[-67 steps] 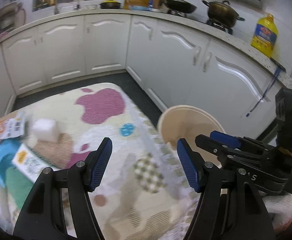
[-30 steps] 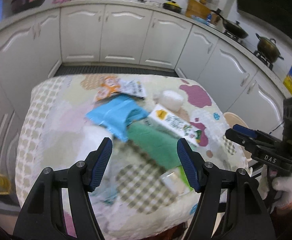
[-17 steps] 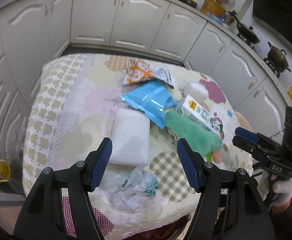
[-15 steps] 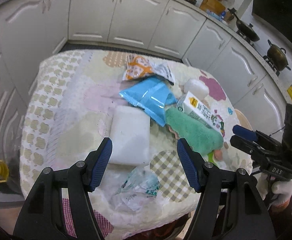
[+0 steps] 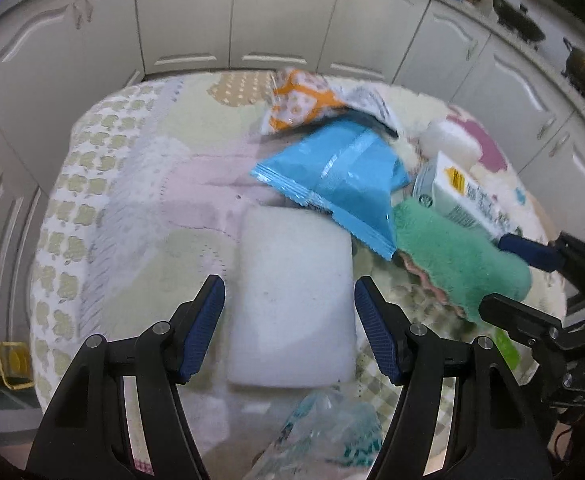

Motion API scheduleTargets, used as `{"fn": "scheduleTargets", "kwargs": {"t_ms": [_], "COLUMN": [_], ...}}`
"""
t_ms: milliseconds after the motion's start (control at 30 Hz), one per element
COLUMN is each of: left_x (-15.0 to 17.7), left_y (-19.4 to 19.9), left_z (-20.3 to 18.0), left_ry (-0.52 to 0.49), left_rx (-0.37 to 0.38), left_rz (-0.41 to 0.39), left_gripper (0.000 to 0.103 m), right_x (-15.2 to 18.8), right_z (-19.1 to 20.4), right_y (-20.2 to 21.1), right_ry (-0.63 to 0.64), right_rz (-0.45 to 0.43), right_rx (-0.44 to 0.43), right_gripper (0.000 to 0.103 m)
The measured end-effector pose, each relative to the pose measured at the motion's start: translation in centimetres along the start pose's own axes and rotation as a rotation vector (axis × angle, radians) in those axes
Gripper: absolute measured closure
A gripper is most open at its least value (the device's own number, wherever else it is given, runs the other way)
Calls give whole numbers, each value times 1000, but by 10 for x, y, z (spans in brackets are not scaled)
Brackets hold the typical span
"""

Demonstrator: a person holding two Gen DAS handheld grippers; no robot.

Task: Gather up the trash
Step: 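Grasp the green towel with the right gripper while the left gripper grasps the white sponge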

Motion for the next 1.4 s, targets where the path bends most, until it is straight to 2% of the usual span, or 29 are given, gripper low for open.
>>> {"fn": "scheduleTargets", "kwargs": {"t_ms": [133, 200, 267, 367, 733, 1100, 1400], "left_x": [0, -1, -2, -3, -9, -20, -33], "left_y": [-12, -11, -9, 0, 57, 82, 83], "left_z": [-3, -1, 2, 6, 1, -38, -70], "left_ry": [-21, -10, 8, 13, 19, -25, -72], "left_rx": [-18, -11, 1, 3, -5, 22, 43], "left_rz": [17, 6, -4, -28, -150, -211, -219], "left_gripper": [37, 38, 47, 47, 47, 47, 47], "right_x": [2, 2, 3, 2, -1, -3, -1], "right_z": [-1, -2, -2, -2, 6, -1, -22], "right_y": [-8, -8, -7, 1, 51, 87, 108], "right_ry": [24, 27, 32, 21, 7, -15, -60], "right_rz": [15, 14, 7, -10, -116, -205, -247], "right_rx": [21, 22, 23, -1, -74, -46, -23], "right_gripper": [42, 54, 61, 64, 66, 66, 66]}}
Point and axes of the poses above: each gripper's, at about its wrist camera, not at the fingertips, and y roughly against the way its jaws point, z to its left, x to its underside, the point moved 3 cm from there along -y, roughly the way its jaws point, and after that the axes turned 15 degrees about -y, right-handed, at the moved point
